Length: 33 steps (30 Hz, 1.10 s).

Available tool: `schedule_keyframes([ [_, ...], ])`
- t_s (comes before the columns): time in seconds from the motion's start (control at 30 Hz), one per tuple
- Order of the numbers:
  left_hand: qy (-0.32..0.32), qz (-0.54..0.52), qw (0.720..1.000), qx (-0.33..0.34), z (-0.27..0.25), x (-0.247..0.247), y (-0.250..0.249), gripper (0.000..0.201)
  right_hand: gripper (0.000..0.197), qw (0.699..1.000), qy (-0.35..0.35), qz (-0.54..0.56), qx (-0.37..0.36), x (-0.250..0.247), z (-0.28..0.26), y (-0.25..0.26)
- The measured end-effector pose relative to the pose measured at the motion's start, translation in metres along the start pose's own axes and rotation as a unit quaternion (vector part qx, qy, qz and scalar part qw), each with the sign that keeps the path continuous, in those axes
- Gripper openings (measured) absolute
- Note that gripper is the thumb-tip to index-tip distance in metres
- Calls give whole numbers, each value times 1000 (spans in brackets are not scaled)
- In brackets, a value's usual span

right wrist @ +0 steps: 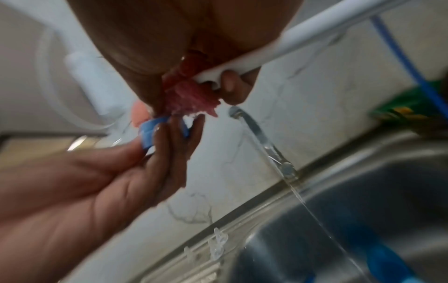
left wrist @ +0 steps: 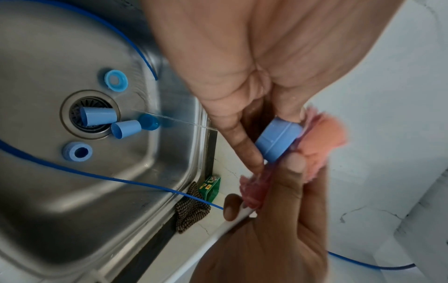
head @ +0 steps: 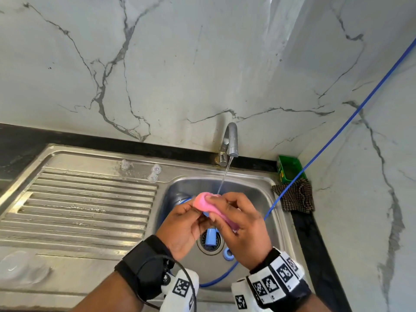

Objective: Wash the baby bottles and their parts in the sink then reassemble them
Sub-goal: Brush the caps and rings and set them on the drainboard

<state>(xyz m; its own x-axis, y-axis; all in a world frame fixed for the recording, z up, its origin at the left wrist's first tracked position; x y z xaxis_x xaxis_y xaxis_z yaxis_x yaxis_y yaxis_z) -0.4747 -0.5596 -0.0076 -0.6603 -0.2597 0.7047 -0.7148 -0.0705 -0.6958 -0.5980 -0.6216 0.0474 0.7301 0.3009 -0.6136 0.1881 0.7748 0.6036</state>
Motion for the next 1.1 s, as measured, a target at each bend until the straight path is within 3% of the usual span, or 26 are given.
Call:
schedule_keyframes([
  [0.13,-3,5,1000,-8,2,5,1,35,35,997,-45,10,64,-10,4,-14],
  [0.23,3,-5,1000,1,2,6,4,33,35,1000,9,-27,7,-3,-2,-7],
  [0.33,-1,51,999,15,1,7,6,30,32,995,-18,-31,97,-21,0,-36],
  [0.4,-6,144,989,28,1,7,4,32,36,990,-38,-1,134,-38,1,-47],
  [0.53,-1,319,946,62,2,8,-1,44,31,995,3,74,71,-50,0,-25],
  [0.7,22,344,935,83,3,15,1,63,31,995,53,36,75,-30,-10,-44],
  [0.83,-19,322,943,80,4,12,0,56,27,990,38,81,112,-27,-17,-51],
  [0.93,-62,264,960,69,2,17,4,32,28,990,71,90,78,-22,-15,-42],
  [1.1,-29,240,968,-62,4,27,14,55,21,988,45,-90,-114,-40,-9,-35],
])
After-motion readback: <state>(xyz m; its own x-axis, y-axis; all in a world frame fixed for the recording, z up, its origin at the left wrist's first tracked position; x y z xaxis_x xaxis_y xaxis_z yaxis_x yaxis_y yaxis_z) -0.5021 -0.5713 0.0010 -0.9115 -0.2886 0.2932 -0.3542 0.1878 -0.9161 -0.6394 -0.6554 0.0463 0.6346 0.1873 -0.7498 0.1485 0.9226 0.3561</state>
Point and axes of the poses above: each hand's wrist, its own z-axis towards the middle knuckle, its own x-axis out of the palm, y = z × x, the point moved 6 cm from there along z, towards the middle knuckle, and after that the axes turned 2 degrees about y, right-handed, at the moved point
